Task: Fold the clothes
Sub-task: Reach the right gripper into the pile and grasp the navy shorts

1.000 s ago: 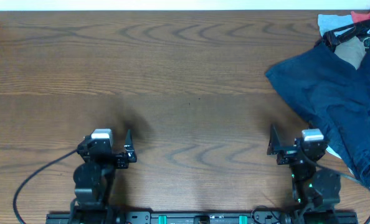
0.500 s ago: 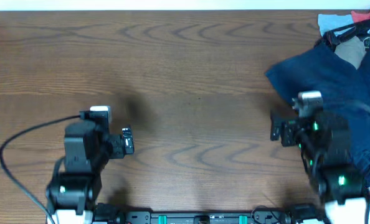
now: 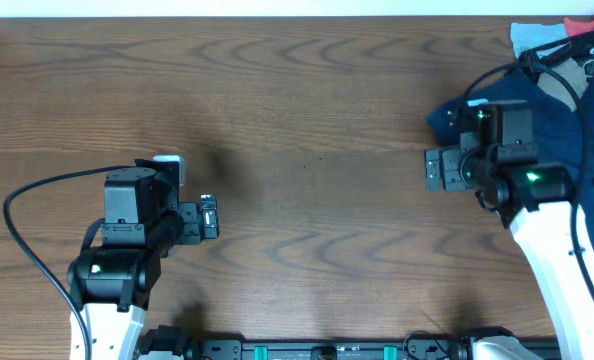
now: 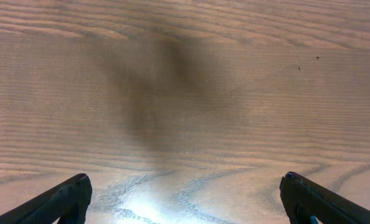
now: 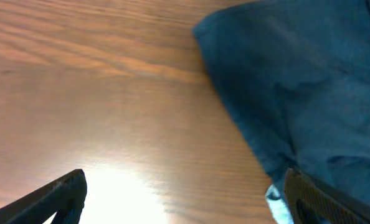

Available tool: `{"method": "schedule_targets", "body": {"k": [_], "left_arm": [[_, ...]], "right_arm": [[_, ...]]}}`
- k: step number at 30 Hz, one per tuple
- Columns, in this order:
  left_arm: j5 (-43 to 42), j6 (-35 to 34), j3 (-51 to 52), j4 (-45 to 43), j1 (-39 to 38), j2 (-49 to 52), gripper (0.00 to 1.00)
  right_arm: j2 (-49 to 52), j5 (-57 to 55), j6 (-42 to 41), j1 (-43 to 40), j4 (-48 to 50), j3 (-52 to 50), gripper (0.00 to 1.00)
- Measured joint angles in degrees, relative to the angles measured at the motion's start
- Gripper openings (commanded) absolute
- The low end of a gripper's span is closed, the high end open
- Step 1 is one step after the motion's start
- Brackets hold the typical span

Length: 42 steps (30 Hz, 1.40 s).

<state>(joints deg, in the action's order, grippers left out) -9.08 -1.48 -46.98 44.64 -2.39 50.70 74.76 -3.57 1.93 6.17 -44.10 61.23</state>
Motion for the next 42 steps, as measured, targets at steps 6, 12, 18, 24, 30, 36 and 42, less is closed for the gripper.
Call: {"method": "schedule_targets", "body": {"k": [6,12,18,24,30,36,42], "left_arm": [[0.0,0.0,0.0,0.0,0.0,0.0,0.98],[0.0,0.0,0.0,0.02,0.0,0.11,0.98],[-0.02,0.0,0.0,0.02,0.0,0.11,0.98],[0.0,0.0,0.0,0.02,0.0,0.11,0.98],[0.0,0.0,0.0,0.04,0.0,0.11,0.98],[0.0,0.0,0.0,0.02,0.0,0.11,0.98],[-0.02,0.0,0.0,0.04,0.0,0.11,0.98]], "right_arm": [[8.63,-6.8,-0.9,-2.38,6.29,0.0,0.98],[19.61,-9.09,-1.42,-4.92,13.35,0.0,0.93],[27.69,-9.64,-1.49,-4.98,18.67,0.0,0.84],[33.09,-10.36,-1.66,-4.98,23.56,0.02,0.74],[35.04,-10.82,-1.9,-4.98,26.38,0.94,0.25],[35.45,-11.15,-3.82,-6.75,25.44,1.03,0.01],[33.44,-11.34,-4.04,-7.96,18.91,2.49,0.01]]}}
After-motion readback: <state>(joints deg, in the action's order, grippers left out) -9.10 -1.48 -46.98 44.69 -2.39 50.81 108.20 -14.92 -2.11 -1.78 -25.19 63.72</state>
